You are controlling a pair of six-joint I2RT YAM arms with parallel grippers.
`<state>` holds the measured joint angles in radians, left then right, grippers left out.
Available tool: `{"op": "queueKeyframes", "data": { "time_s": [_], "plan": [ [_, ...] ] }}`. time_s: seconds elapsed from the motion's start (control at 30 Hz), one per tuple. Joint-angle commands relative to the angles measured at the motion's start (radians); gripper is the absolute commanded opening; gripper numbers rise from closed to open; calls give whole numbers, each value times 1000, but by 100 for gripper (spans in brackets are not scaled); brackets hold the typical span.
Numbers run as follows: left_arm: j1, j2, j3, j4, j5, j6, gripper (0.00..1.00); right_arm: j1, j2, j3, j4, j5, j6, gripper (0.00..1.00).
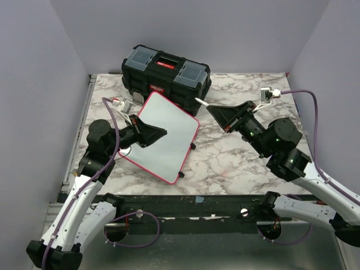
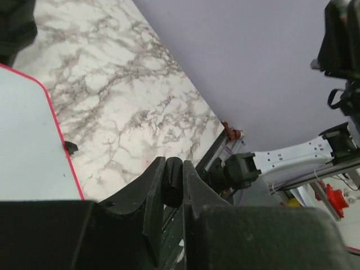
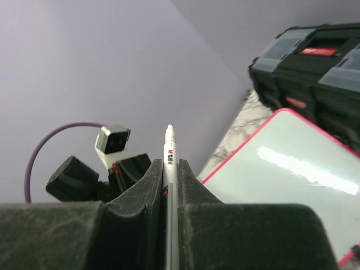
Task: Write a sentence on the whiteboard
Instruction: Place the pen cap at the center of the board.
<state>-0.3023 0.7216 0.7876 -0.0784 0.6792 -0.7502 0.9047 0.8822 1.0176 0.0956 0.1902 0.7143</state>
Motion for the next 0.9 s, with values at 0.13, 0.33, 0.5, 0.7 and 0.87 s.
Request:
{"op": "queueKeyframes", "data": {
  "time_s": [0.13, 0.33, 0.5, 0.7, 0.87],
  "plan": [
    [-237, 105, -64, 17, -222, 75, 0, 6, -30, 76, -185, 248, -148, 1],
    [-383, 277, -34, 31, -306, 135, 0, 6, -32, 80, -215, 287, -168, 1],
    [-470, 398, 18, 42, -354, 165, 0, 6, -44, 65, -225, 328, -171, 1],
    [-561, 578, 91, 42, -400, 202, 0, 6, -52, 61, -230, 384, -177, 1],
    [-632, 740, 192, 9, -416, 240, 0, 5, -51, 76, -247, 408, -187, 1]
  ]
}}
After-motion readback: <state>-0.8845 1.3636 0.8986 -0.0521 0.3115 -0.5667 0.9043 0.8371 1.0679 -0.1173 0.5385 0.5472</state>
